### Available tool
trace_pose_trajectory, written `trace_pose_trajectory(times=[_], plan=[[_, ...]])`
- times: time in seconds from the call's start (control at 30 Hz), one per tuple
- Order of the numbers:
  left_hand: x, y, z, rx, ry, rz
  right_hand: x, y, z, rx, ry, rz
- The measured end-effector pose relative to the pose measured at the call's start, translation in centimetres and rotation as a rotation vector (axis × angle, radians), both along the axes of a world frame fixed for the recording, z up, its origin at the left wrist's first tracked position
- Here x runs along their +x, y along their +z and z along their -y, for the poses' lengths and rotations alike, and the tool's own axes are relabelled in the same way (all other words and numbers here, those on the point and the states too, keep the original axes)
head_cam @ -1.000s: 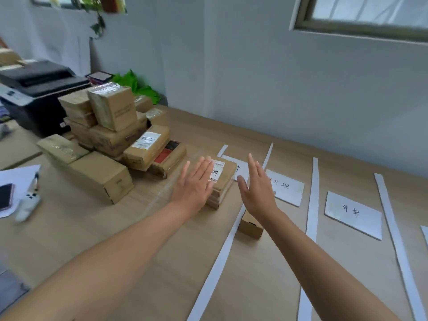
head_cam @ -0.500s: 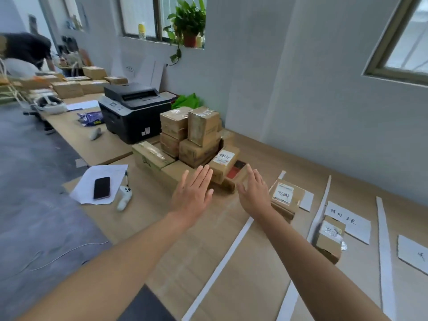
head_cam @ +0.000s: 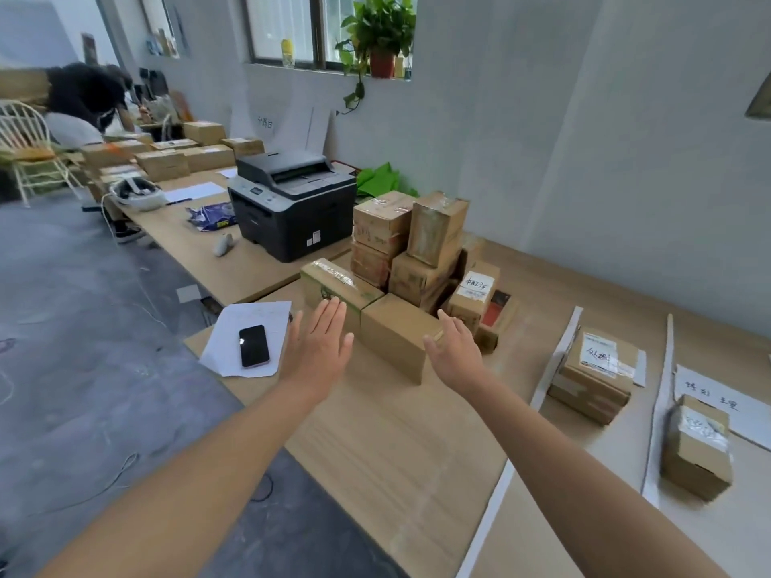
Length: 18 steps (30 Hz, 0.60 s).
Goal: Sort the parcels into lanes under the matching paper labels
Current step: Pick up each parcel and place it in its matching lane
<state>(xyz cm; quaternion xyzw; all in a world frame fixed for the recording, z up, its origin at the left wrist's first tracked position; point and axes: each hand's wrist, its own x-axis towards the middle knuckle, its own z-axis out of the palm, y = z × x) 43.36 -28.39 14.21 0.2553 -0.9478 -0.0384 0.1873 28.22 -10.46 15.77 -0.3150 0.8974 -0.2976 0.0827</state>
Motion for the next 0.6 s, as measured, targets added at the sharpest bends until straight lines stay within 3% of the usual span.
trace_pose_trajectory(times=[0.6], plan=[[-14.5, -4.0, 8.5, 0.199, -0.120, 0.143, -13.6, -8.0, 3.4, -0.005, -0.237, 0.358]])
